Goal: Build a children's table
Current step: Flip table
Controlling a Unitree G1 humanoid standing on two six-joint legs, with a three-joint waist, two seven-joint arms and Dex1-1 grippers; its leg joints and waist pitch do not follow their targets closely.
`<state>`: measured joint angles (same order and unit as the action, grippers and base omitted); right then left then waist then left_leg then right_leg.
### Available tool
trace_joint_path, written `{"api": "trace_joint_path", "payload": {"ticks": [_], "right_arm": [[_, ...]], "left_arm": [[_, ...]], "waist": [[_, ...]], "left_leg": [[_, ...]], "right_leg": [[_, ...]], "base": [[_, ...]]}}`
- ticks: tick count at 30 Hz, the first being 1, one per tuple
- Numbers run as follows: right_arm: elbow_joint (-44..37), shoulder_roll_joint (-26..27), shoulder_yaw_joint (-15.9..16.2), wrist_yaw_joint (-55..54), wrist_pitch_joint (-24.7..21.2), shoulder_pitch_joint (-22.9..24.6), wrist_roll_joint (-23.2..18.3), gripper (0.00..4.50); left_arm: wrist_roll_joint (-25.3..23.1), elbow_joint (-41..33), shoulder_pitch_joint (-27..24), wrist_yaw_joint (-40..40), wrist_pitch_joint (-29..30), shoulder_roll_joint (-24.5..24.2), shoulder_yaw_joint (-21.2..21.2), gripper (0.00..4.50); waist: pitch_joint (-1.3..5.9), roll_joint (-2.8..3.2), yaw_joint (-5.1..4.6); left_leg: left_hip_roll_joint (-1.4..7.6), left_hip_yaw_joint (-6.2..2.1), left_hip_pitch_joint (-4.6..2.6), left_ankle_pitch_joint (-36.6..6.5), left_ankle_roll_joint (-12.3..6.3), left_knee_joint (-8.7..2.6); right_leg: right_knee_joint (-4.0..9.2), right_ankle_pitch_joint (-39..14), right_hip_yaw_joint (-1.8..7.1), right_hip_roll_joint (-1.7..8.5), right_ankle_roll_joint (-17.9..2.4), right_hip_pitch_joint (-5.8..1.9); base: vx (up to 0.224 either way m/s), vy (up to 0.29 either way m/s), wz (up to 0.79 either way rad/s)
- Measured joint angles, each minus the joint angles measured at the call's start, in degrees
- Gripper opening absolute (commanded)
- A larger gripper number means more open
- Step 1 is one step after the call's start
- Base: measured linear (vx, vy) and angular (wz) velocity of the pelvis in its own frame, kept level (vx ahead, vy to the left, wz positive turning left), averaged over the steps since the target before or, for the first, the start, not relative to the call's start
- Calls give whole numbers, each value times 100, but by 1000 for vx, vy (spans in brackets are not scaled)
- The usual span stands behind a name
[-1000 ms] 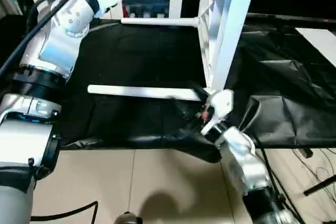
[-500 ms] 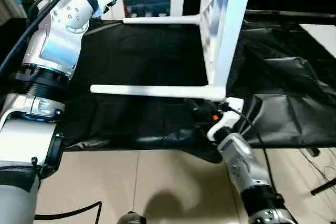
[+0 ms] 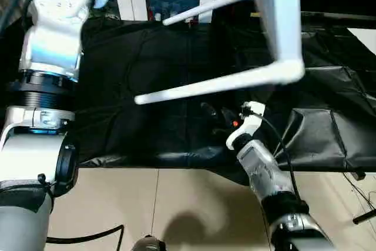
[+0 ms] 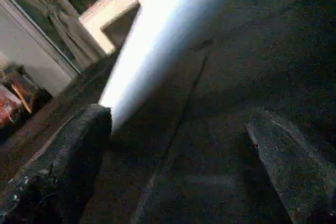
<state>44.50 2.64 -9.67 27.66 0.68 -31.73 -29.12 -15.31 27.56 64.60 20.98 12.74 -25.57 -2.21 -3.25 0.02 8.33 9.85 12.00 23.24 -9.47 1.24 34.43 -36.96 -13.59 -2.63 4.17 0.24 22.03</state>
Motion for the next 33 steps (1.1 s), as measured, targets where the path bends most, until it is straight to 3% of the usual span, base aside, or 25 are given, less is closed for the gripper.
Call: {"api": "trace_joint_path", "payload": {"ticks": [3, 16, 17, 19, 24, 33], "right_arm": [[77, 25, -131, 154, 19, -197, -178, 412], [1519, 53, -669, 117, 376, -1306, -245, 312], [1622, 51, -709, 103, 398, -1382, -259, 284], [1745, 53, -788, 102, 461, -1458, -273, 284], [1987, 6, -929, 105, 567, -1658, -281, 235], [2095, -225, -1063, 270, 818, -2011, -236, 164]], "left_arm": [[4, -94, -44, 14, 55, 20, -1, 231], [348, -416, -127, 79, 461, 193, -223, 231], [384, -428, -128, 79, 490, 209, -237, 231], [438, -444, -128, 75, 550, 224, -254, 231], [515, -534, -141, 26, 738, 299, -377, 231], [870, -595, -363, -196, 894, 342, -838, 231]], "waist": [[1, -2, -2], [-3, -10, -1], [-5, -15, -1], [-10, -26, -2], [-23, -48, -8], [-73, -176, -20]], "left_leg": [[0, 8, 0, 0, -6, 0], [0, 24, 7, 6, -18, 0], [1, 24, 6, 6, -19, 0], [1, 24, 6, 6, -19, 0], [1, 25, 10, 7, -20, -1], [4, 29, 26, 10, -34, 1]], "right_leg": [[0, -1, 0, 6, 2, 0], [-1, -2, -9, 20, 3, 0], [-1, -2, -10, 20, 3, 0], [-1, -2, -10, 20, 3, 0], [-2, -3, -11, 20, 3, 2], [-2, -4, -15, 20, 1, 15]], "base": [[0, 0, 0], [0, 0, 0], [0, 0, 0], [0, 0, 0], [0, 0, 0], [0, 0, 0]]}}
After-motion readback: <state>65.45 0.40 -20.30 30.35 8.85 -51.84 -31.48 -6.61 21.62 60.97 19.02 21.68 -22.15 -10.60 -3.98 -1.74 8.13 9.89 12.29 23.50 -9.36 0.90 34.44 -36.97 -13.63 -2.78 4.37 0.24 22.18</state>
